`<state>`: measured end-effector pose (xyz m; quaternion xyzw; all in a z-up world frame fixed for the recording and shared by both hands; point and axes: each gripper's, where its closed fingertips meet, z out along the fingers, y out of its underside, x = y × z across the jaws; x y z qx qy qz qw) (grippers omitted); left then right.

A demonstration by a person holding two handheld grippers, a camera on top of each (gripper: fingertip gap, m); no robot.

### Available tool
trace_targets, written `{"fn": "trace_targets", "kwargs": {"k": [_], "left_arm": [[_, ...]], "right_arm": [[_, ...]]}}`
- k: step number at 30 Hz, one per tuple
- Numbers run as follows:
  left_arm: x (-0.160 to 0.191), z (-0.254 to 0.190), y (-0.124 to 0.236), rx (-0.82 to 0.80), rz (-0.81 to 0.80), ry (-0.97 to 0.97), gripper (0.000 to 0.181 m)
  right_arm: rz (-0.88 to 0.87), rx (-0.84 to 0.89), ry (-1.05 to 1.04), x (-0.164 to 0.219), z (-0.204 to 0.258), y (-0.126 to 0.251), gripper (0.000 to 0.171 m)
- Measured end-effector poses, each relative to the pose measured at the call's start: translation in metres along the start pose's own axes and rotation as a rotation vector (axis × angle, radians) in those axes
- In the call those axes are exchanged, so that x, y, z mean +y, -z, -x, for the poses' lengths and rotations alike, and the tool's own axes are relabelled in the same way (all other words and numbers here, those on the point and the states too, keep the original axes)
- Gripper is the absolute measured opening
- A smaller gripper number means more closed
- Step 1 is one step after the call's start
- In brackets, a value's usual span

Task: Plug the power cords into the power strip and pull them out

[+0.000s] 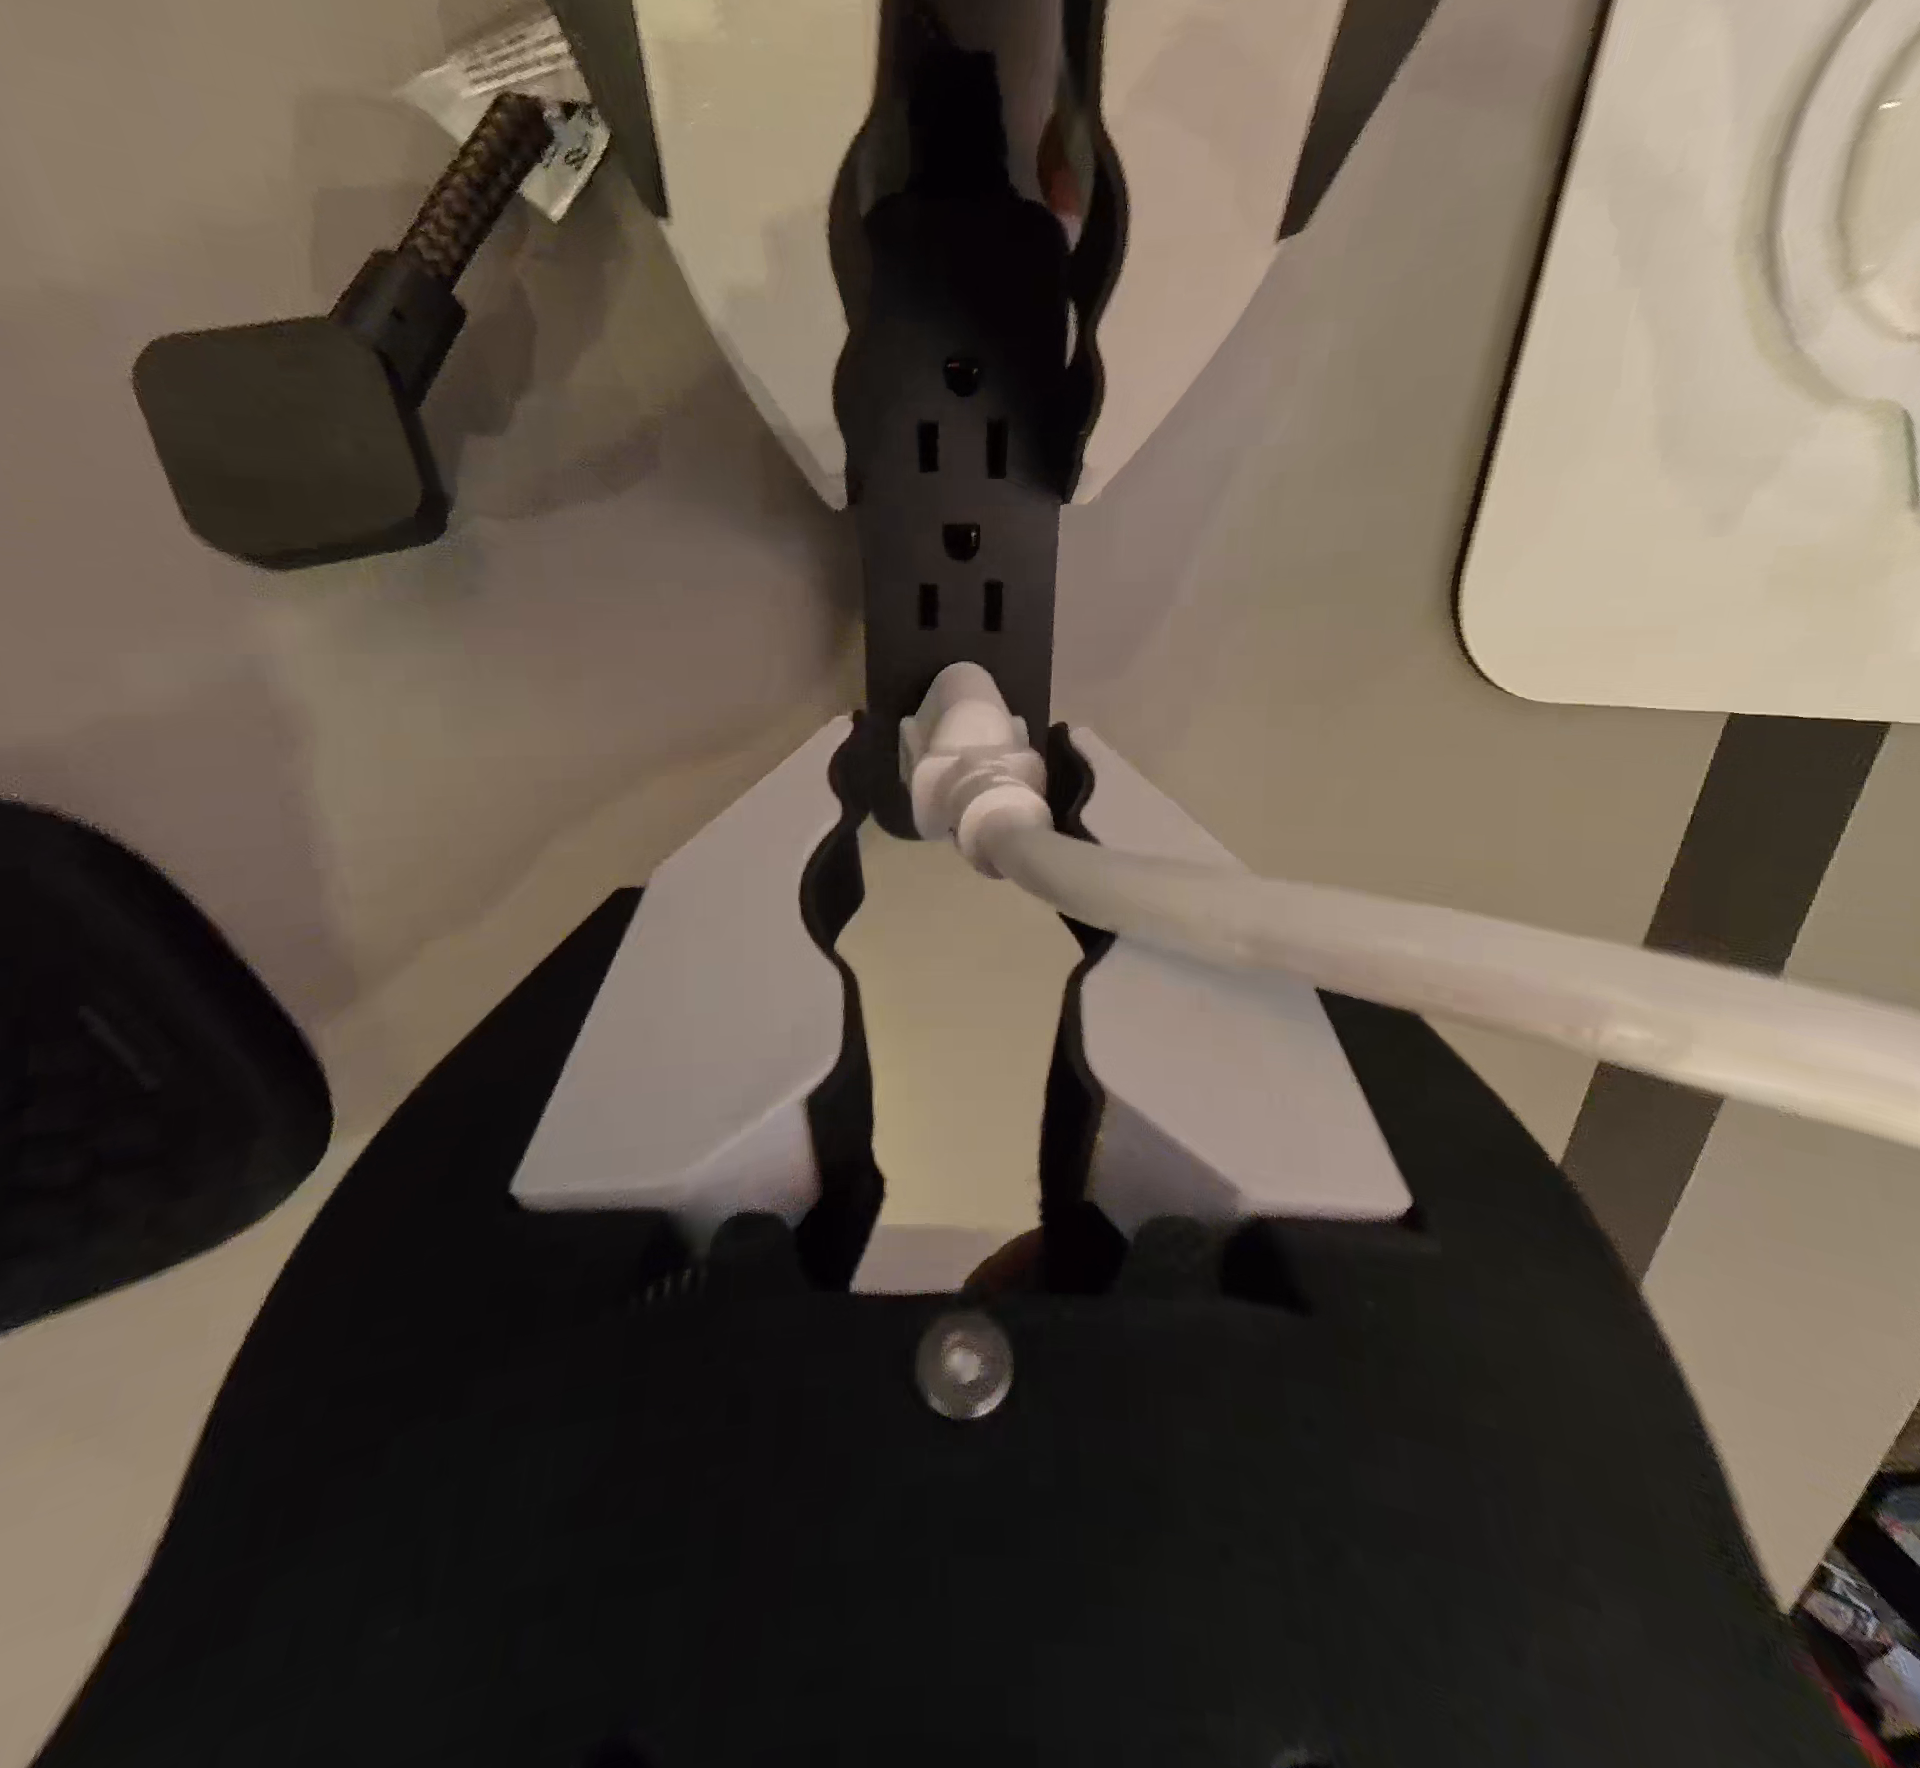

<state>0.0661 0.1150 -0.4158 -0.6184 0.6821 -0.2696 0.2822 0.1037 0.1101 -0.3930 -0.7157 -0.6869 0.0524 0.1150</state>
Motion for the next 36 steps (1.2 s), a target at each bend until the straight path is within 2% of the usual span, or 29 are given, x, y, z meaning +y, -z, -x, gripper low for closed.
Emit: {"fn": "trace_targets", "kwargs": {"k": [2, 6, 15, 21, 27, 36], "left_arm": [[0.0, 0.0, 0.0, 0.002, 0.004, -0.001, 0.041], [-0.0001, 0.0, -0.0001, 0.006, 0.005, -0.001, 0.041], [-0.0003, -0.0005, -0.0001, 0.003, -0.007, -0.005, 0.041], [-0.0006, -0.0007, -0.0001, 0.004, 0.0, -0.007, 0.041], [-0.0004, -0.0013, 0.0001, -0.001, -0.001, -0.006, 0.041], [-0.0003, -0.0013, 0.0001, 0.002, 0.002, -0.008, 0.041]], "right_arm": [[0.013, -0.039, 0.004, 0.0002, 0.0019, 0.0023, 0.033], [0.052, -0.057, 0.03, 0.0045, -0.0016, 0.0043, 0.022], [0.161, -0.092, 0.087, 0.0081, 0.0002, 0.004, 0.022], [0.104, -0.016, 0.064, 0.0076, 0.0015, 0.0027, 0.022], [0.08, -0.102, 0.043, 0.008, 0.0004, -0.0015, 0.021], [0.055, -0.063, 0.011, 0.0072, 0.0003, -0.0024, 0.022]]}}
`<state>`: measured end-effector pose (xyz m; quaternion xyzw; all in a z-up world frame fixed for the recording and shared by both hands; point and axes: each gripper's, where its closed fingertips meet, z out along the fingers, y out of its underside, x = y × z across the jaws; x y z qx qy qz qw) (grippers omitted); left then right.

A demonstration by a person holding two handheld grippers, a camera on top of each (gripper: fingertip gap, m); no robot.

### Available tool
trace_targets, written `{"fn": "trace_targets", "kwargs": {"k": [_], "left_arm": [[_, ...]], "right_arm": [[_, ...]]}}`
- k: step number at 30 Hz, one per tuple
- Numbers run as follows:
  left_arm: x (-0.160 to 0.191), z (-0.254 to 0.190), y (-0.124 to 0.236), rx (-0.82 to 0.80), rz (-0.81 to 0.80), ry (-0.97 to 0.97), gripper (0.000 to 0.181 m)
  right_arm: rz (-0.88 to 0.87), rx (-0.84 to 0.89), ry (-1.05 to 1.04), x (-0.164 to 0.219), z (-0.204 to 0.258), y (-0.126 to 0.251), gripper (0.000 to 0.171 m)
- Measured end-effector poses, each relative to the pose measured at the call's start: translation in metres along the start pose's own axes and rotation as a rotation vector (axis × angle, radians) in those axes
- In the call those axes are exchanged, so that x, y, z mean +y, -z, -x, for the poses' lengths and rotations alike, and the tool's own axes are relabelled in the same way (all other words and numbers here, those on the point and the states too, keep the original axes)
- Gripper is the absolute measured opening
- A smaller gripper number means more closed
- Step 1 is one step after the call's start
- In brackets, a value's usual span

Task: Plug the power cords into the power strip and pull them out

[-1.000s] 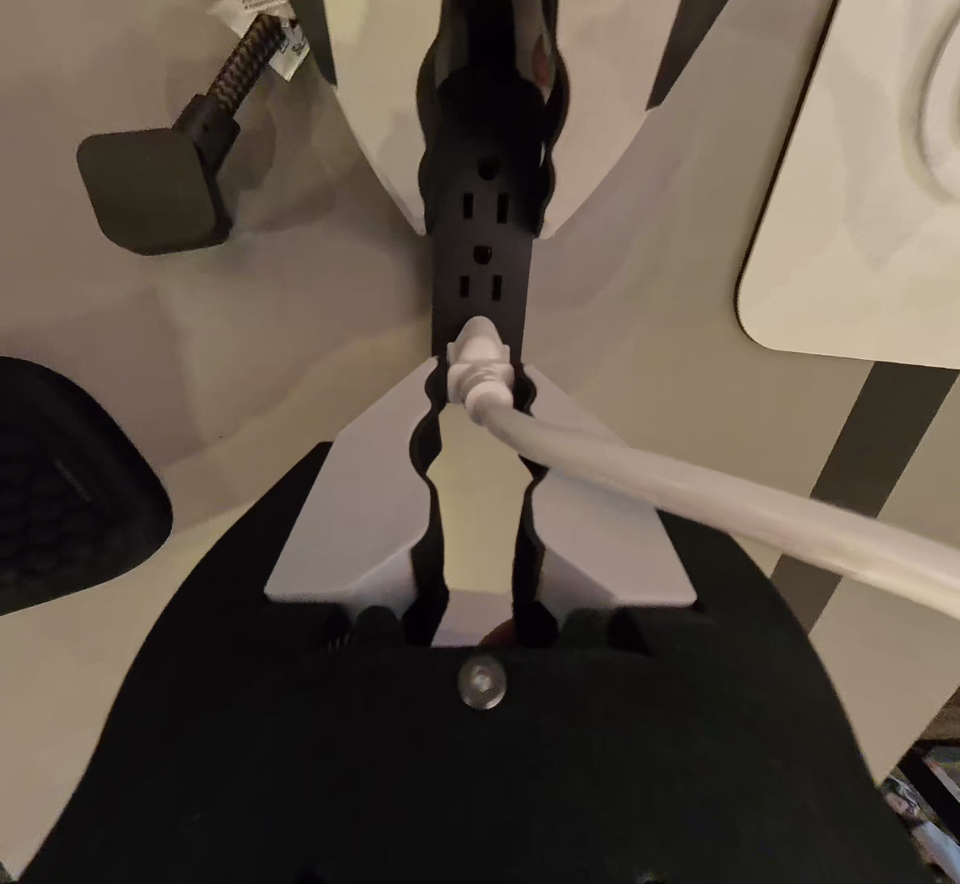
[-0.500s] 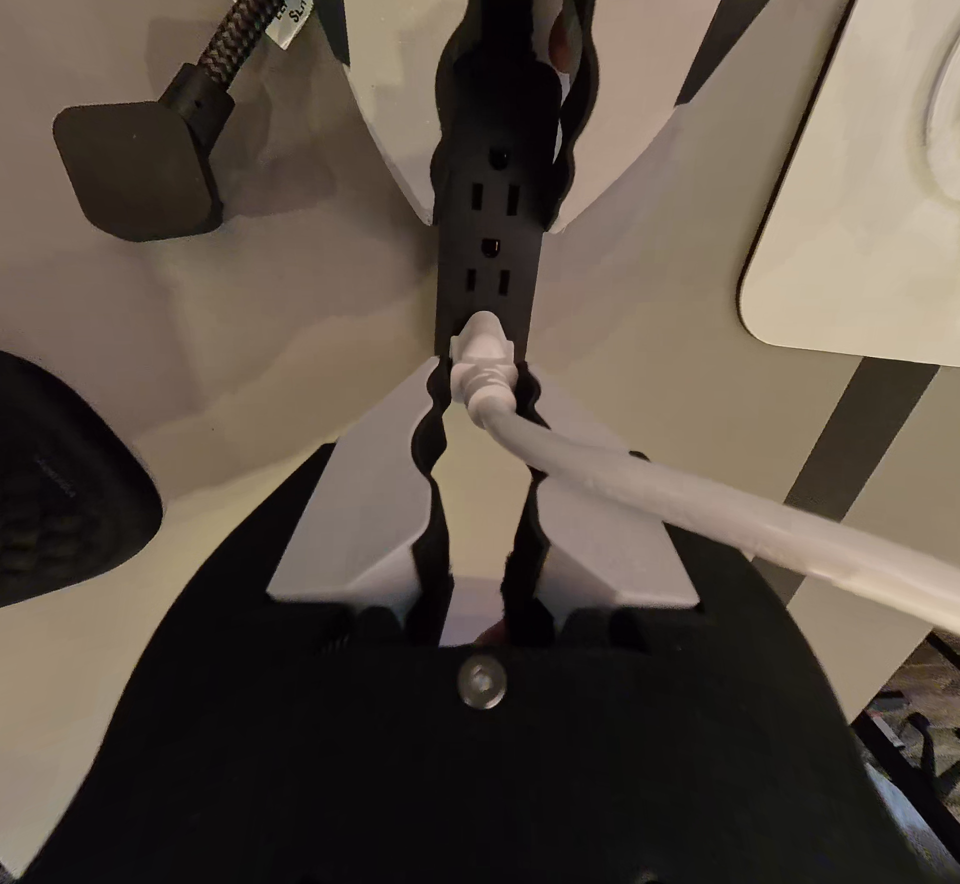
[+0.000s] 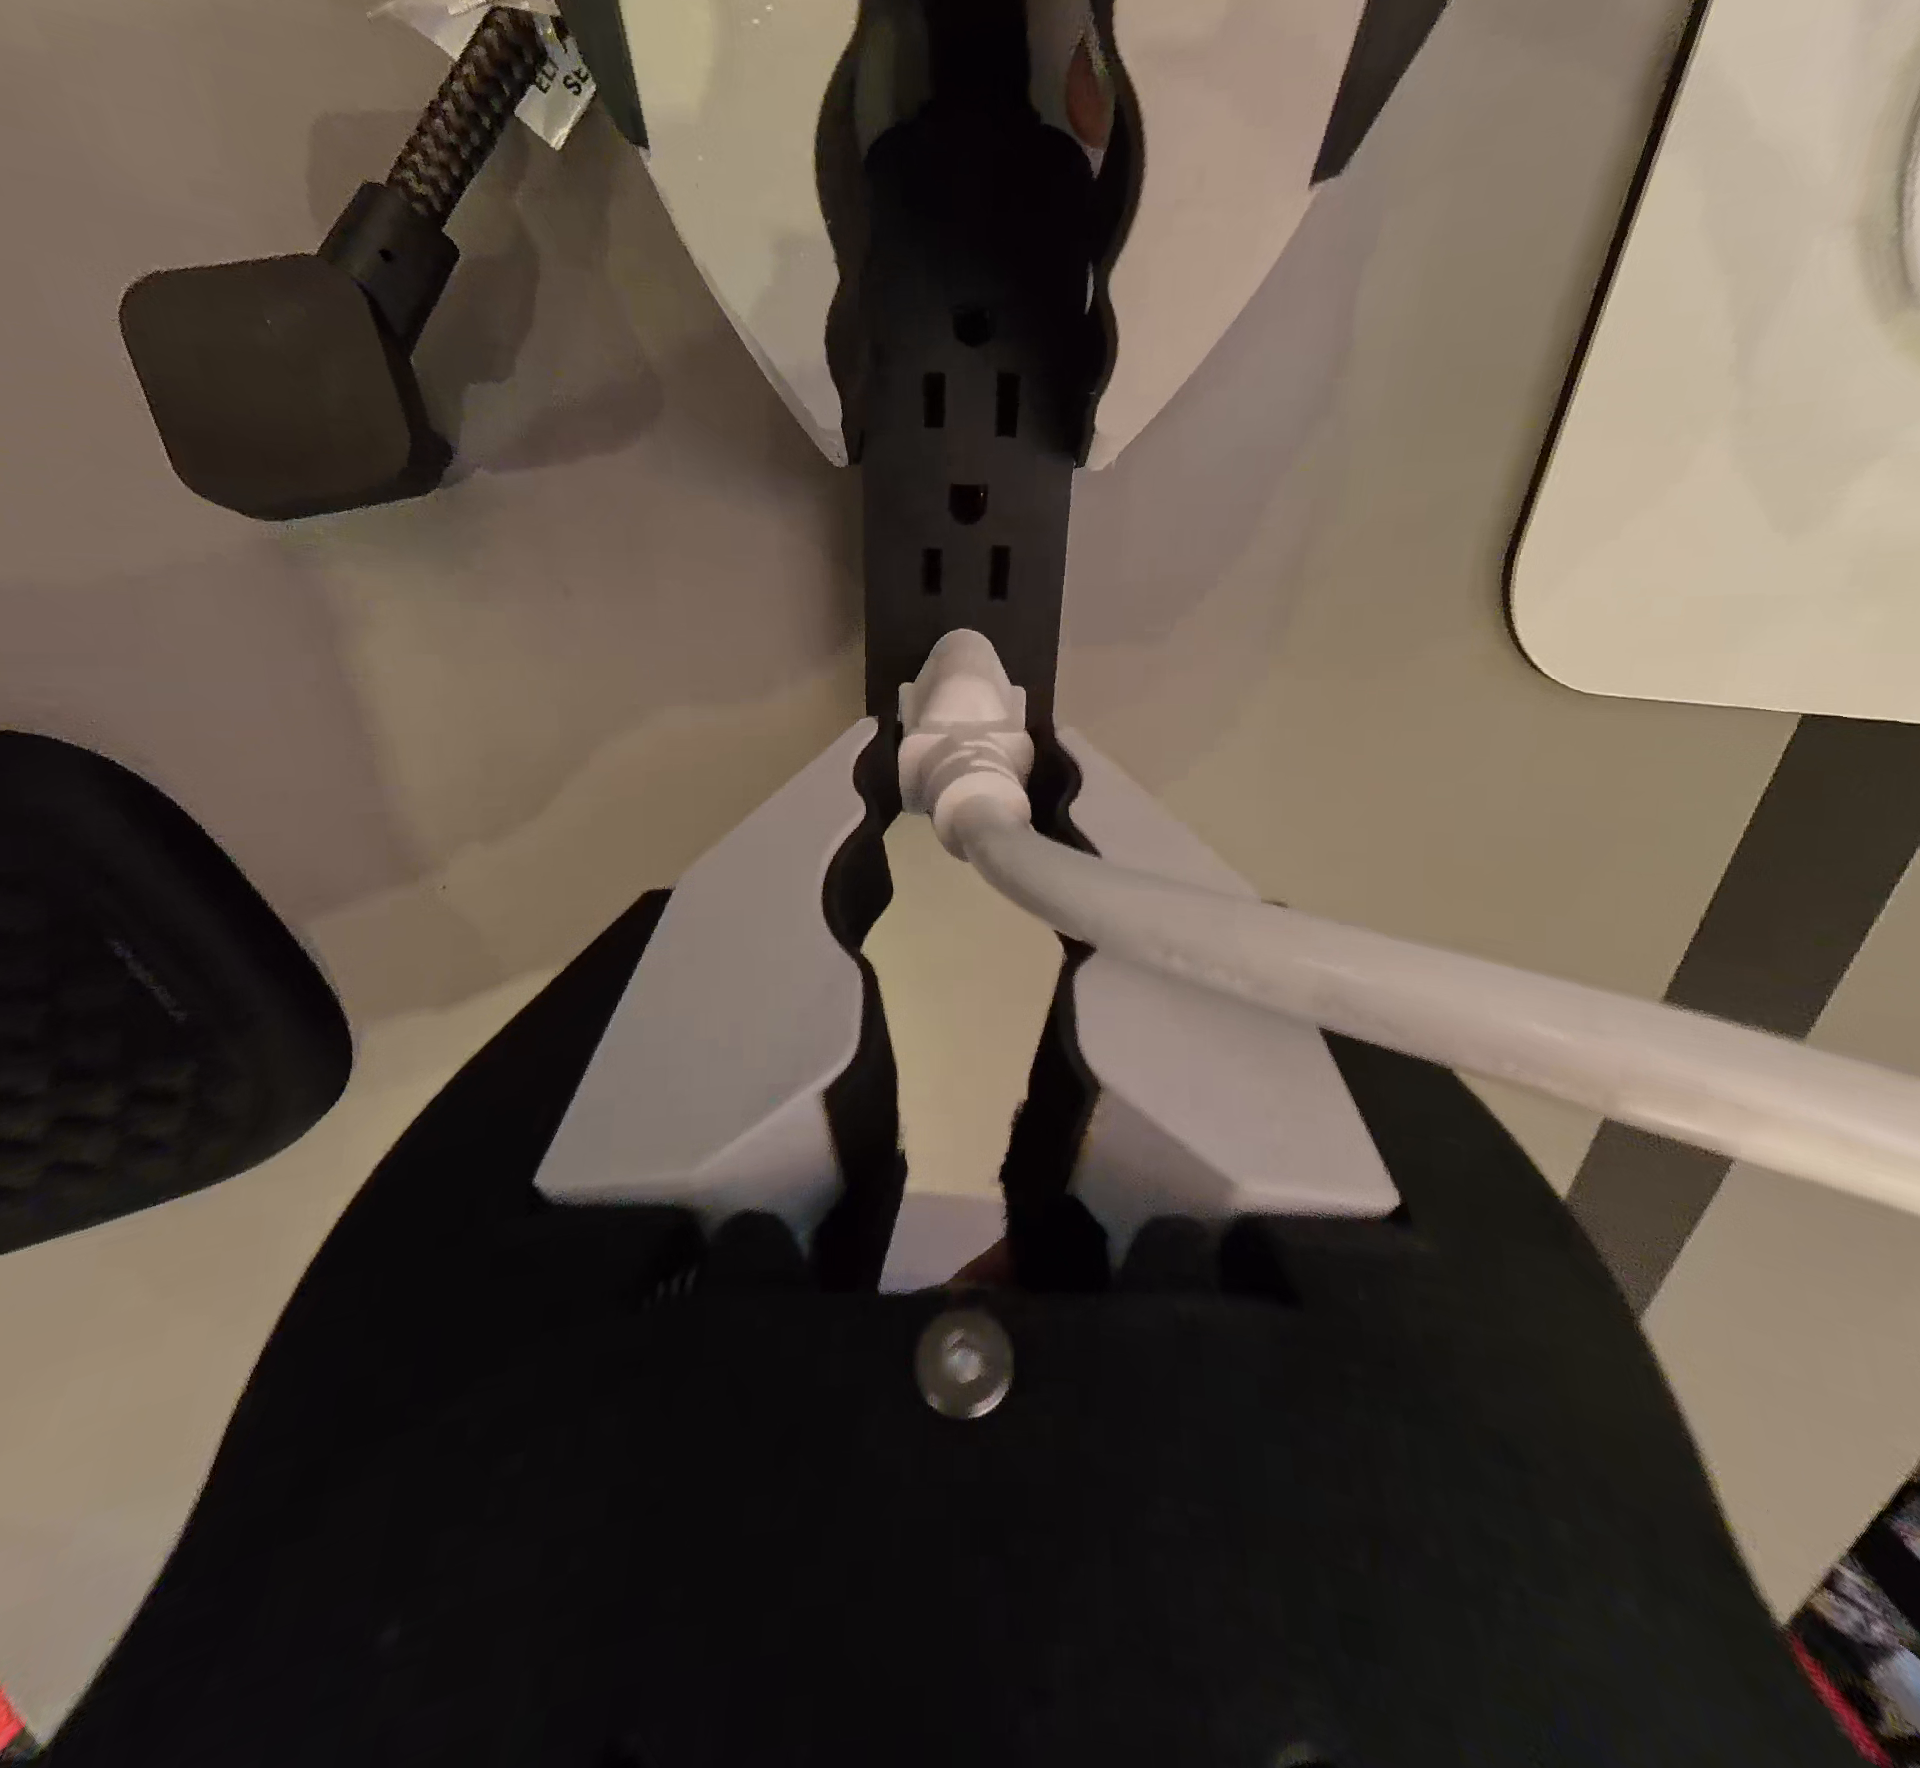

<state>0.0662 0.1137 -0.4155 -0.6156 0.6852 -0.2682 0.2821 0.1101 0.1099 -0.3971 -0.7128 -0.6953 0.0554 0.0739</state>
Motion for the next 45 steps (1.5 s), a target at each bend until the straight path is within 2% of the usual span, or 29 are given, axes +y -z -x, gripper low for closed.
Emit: {"fn": "trace_targets", "kwargs": {"k": [13, 17, 22, 25, 28, 33, 38, 40, 45], "left_arm": [[0.0, -0.003, 0.001, 0.019, -0.001, 0.003, 0.04], [0.0, -0.003, 0.002, 0.02, 0.004, 0.001, 0.04], [0.0, -0.004, 0.002, 0.022, 0.005, -0.001, 0.04], [0.0, -0.004, 0.002, 0.023, 0.009, -0.003, 0.04], [0.0, -0.004, 0.002, 0.021, 0.013, -0.003, 0.04], [0.0, -0.004, 0.002, 0.021, 0.012, -0.003, 0.04], [0.0, -0.004, 0.003, 0.025, 0.005, 0.0, 0.04], [0.0, -0.005, 0.003, 0.027, 0.003, 0.001, 0.04], [0.0, -0.004, 0.003, 0.029, -0.003, 0.01, 0.04]], "right_arm": [[-0.096, 0.069, -0.058, -0.003, 0.001, 0.002, 0.024], [-0.134, 0.097, -0.084, -0.005, 0.003, 0.019, 0.029], [-0.089, 0.078, -0.098, 0.013, 0.019, 0.046, 0.033], [-0.173, 0.103, -0.147, 0.011, 0.019, 0.075, 0.041], [-0.221, 0.111, -0.189, 0.009, 0.012, 0.087, 0.047], [-0.243, 0.041, -0.22, 0.002, 0.003, 0.062, 0.063], [-0.434, -0.086, -0.253, -0.014, -0.004, 0.032, 0.062], [-0.53, -0.072, -0.26, -0.018, -0.011, 0.026, 0.064], [-0.929, -0.054, -0.241, -0.047, -0.017, 0.037, 0.057]]}}
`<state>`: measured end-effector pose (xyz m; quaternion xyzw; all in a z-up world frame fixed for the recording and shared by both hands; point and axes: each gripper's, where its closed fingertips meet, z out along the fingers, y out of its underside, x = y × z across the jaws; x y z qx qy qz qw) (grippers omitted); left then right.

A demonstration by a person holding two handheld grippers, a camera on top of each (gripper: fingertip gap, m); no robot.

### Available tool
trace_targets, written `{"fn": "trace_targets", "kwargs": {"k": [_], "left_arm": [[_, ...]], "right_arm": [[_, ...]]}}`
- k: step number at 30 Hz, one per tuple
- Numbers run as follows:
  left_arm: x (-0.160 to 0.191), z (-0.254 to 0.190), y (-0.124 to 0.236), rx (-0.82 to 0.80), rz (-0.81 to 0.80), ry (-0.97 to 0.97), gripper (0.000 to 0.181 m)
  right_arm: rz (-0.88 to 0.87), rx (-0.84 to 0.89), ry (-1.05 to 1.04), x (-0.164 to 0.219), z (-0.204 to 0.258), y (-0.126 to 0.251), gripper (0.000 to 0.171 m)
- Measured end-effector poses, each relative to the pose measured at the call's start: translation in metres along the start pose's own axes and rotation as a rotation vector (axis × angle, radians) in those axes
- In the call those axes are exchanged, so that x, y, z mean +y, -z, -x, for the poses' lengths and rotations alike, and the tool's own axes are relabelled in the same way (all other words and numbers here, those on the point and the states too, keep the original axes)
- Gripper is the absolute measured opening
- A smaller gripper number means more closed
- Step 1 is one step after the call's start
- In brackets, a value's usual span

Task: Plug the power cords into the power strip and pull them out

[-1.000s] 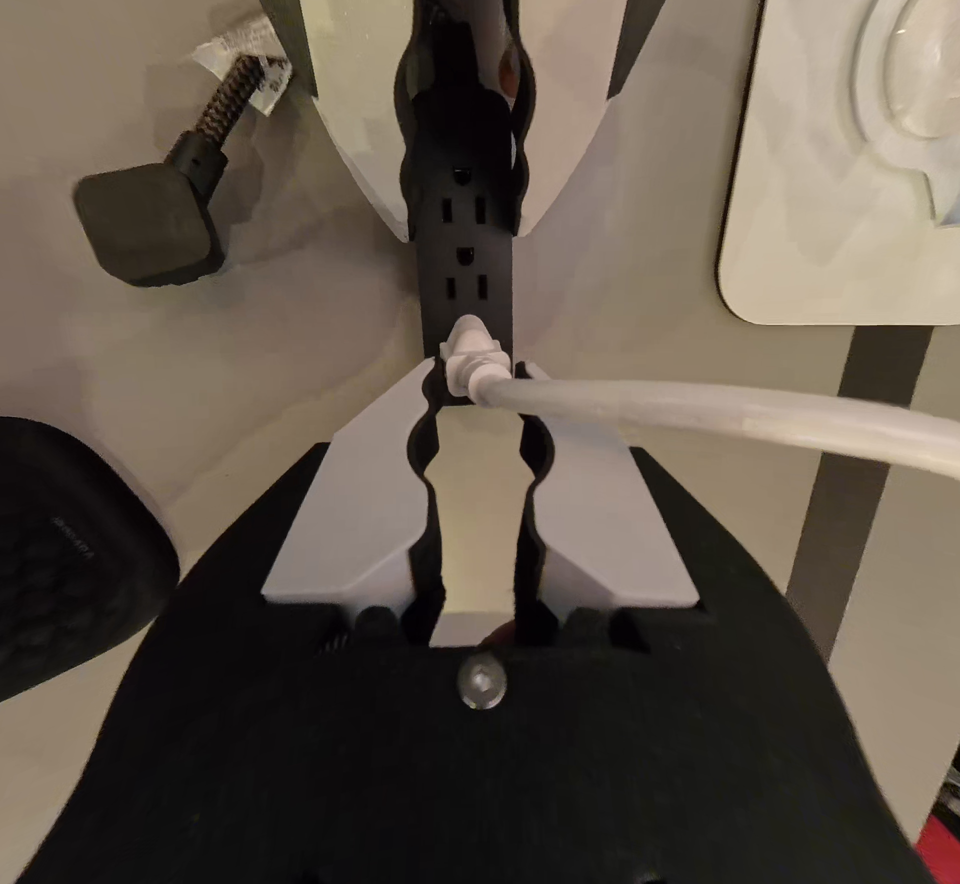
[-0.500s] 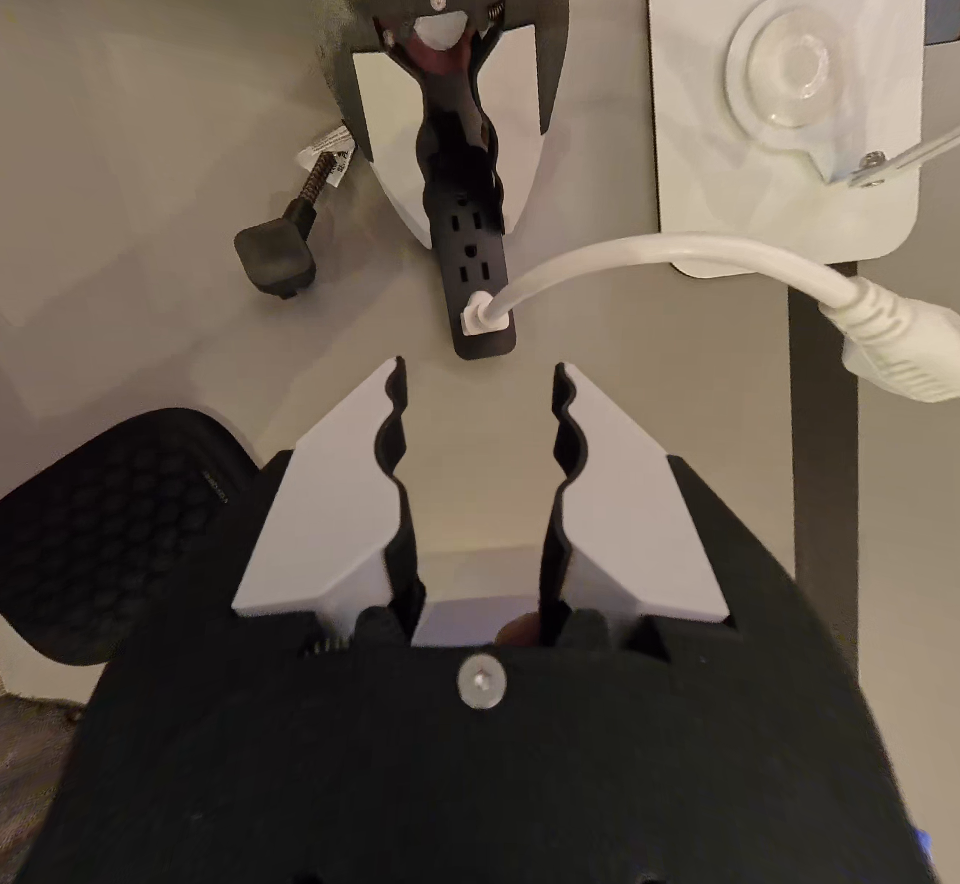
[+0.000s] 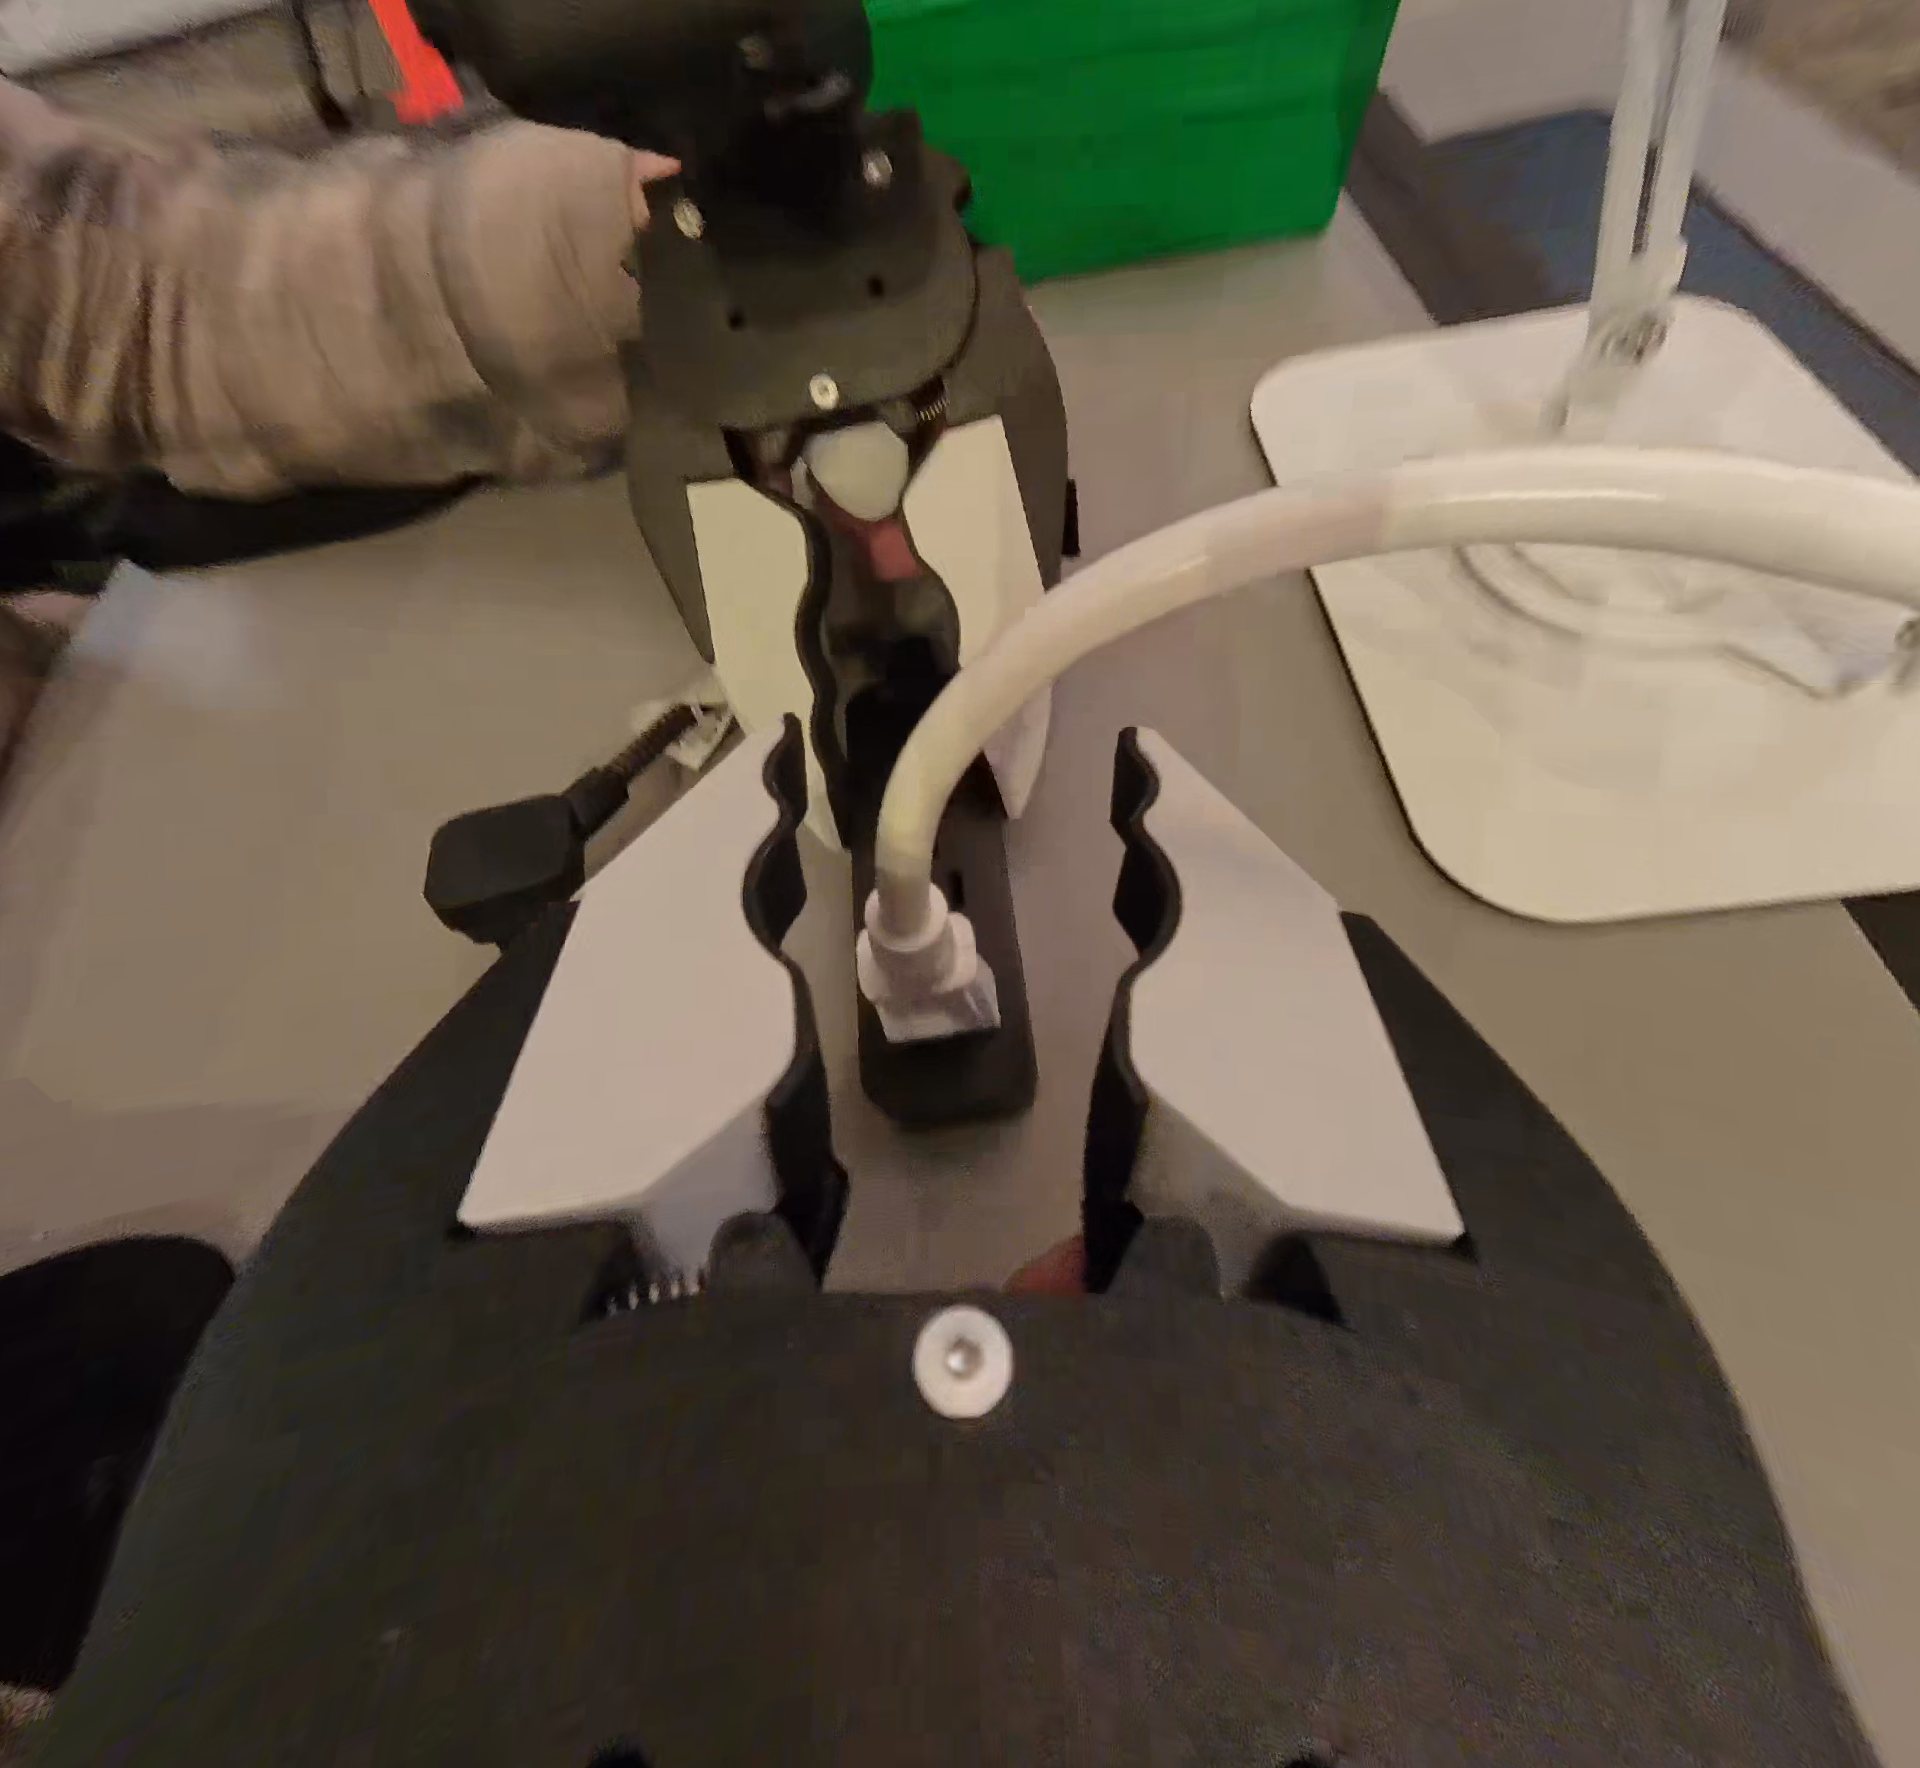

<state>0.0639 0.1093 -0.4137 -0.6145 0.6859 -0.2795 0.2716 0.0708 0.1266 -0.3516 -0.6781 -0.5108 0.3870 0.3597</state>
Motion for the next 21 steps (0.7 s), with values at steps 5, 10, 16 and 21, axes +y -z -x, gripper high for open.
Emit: {"fn": "trace_targets", "kwargs": {"k": [5, 10, 16, 21], "left_arm": [[0.002, 0.0, -0.003, -0.021, 0.037, -0.024, 0.046], [0.001, -0.006, -0.004, 0.008, 0.04, -0.032, 0.046], [0.0, -0.005, 0.001, -0.007, 0.049, -0.043, 0.045], [-0.001, -0.002, 0.009, -0.011, 0.042, -0.024, 0.044]], "right_arm": [[-0.025, 0.011, 0.033, 0.006, -0.003, -0.001, 0.039], [0.01, 0.034, 0.034, 0.012, -0.009, -0.004, 0.044], [0.026, 0.059, 0.033, 0.015, -0.012, -0.001, 0.028], [0.059, 0.068, 0.002, 0.021, -0.015, -0.001, 0.03]]}}
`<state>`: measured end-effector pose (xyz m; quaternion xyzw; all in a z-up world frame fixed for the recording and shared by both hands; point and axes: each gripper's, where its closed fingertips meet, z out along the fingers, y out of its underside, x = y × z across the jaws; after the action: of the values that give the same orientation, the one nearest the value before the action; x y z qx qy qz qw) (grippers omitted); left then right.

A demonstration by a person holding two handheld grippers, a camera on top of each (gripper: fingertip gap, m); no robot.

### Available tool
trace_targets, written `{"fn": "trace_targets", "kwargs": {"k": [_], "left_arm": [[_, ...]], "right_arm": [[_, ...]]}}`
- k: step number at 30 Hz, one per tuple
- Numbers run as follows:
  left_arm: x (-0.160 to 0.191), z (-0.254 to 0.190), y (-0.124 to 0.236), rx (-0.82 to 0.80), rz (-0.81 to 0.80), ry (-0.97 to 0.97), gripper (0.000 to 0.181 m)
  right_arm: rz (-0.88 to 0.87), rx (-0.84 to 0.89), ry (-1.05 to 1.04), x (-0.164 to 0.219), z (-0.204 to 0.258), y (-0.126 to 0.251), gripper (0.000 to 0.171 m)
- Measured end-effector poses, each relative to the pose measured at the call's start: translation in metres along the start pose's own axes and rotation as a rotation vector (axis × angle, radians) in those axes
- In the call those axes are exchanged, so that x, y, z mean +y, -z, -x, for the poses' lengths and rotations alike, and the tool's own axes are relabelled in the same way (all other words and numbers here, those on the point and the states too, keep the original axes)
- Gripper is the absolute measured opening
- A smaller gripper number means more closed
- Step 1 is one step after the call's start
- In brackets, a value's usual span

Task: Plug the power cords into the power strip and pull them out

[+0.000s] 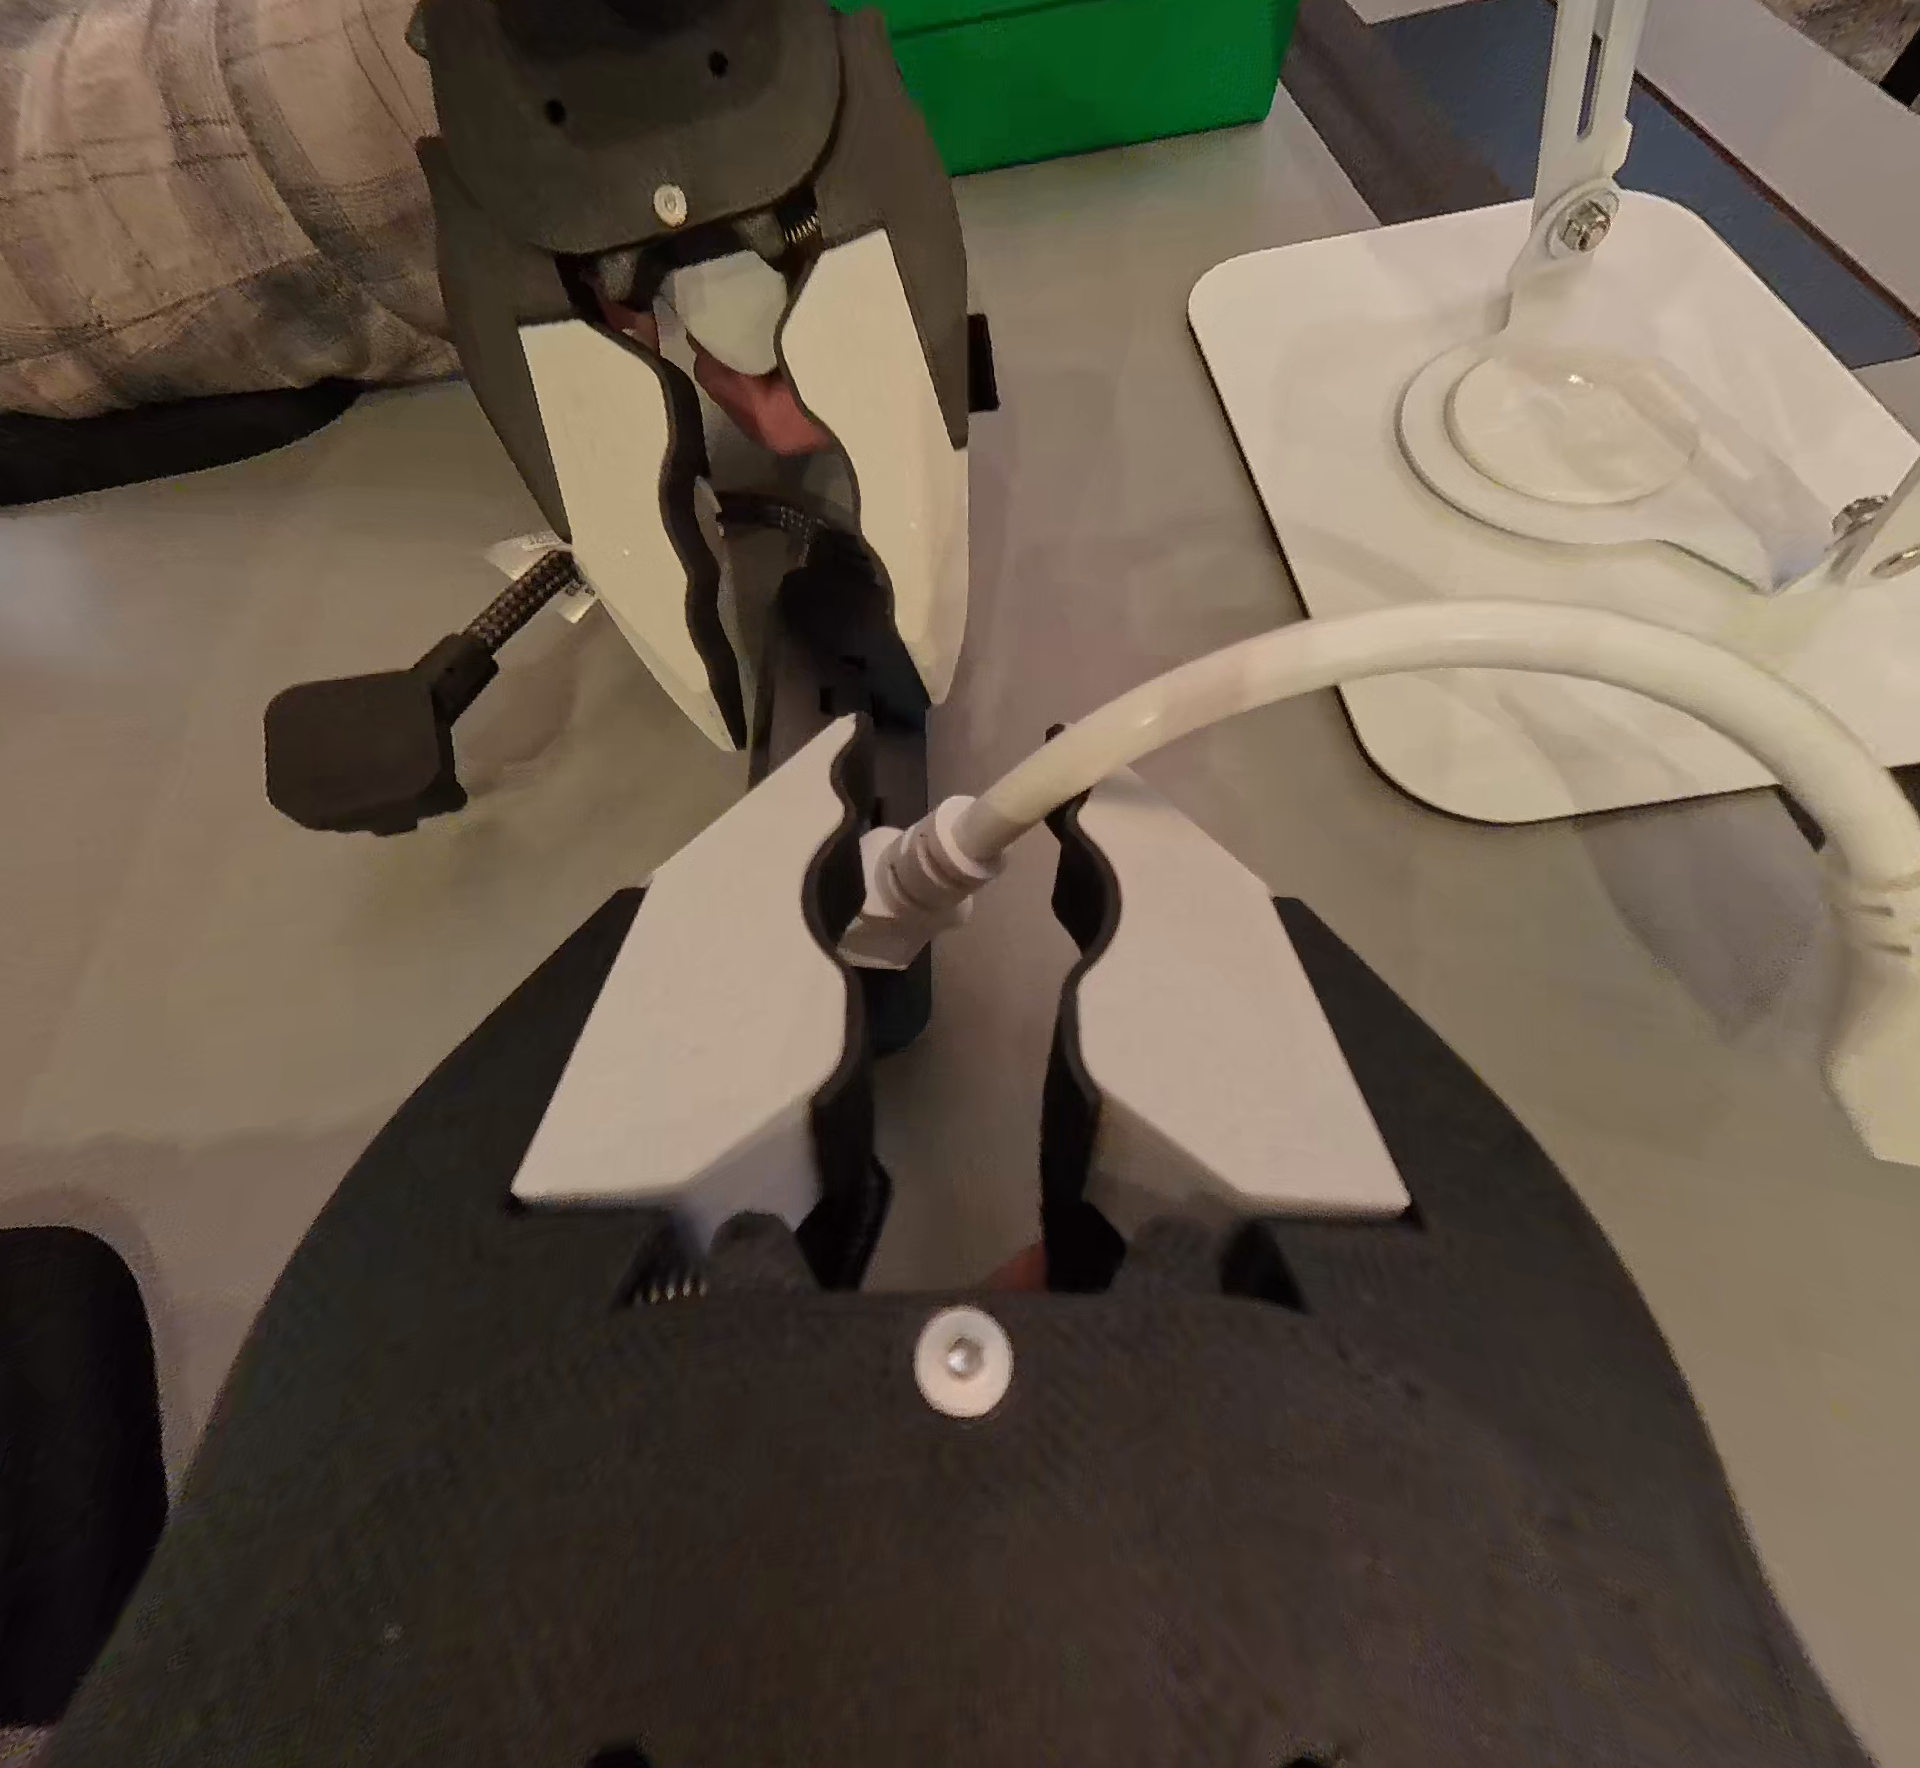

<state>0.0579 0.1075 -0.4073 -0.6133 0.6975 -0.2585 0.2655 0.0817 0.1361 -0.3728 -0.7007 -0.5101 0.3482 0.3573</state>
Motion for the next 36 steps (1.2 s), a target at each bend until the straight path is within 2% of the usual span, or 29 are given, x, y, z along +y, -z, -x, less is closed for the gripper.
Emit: {"fn": "trace_targets", "kwargs": {"k": [14, 21, 24, 27, 31, 34, 36], "left_arm": [[0.001, 0.002, 0.004, -0.003, 0.006, 0.016, 0.04], [-0.017, 0.007, 0.025, -0.053, -0.039, 0.003, 0.043], [-0.031, 0.012, 0.045, -0.124, -0.055, -0.038, 0.041], [-0.058, 0.025, 0.074, -0.285, -0.105, -0.114, 0.031], [-0.081, 0.032, 0.115, -0.44, -0.137, -0.155, 0.029], [-0.077, 0.044, 0.149, -0.554, -0.117, -0.141, 0.027], [-0.053, 0.056, 0.178, -0.647, -0.029, -0.117, 0.029]], "right_arm": [[0.047, 0.005, -0.039, 0.008, -0.003, 0.004, 0.044], [0.003, 0.008, -0.053, 0.004, -0.006, 0.012, 0.049], [-0.006, 0.012, -0.056, 0.005, -0.008, 0.014, 0.055], [-0.006, 0.035, -0.048, 0.007, -0.012, 0.017, 0.056], [-0.024, 0.048, -0.013, 0.007, -0.012, 0.02, 0.055], [-0.073, 0.032, -0.007, 0.001, -0.01, 0.023, 0.055], [-0.102, 0.035, -0.008, -0.003, -0.011, 0.026, 0.054]]}}
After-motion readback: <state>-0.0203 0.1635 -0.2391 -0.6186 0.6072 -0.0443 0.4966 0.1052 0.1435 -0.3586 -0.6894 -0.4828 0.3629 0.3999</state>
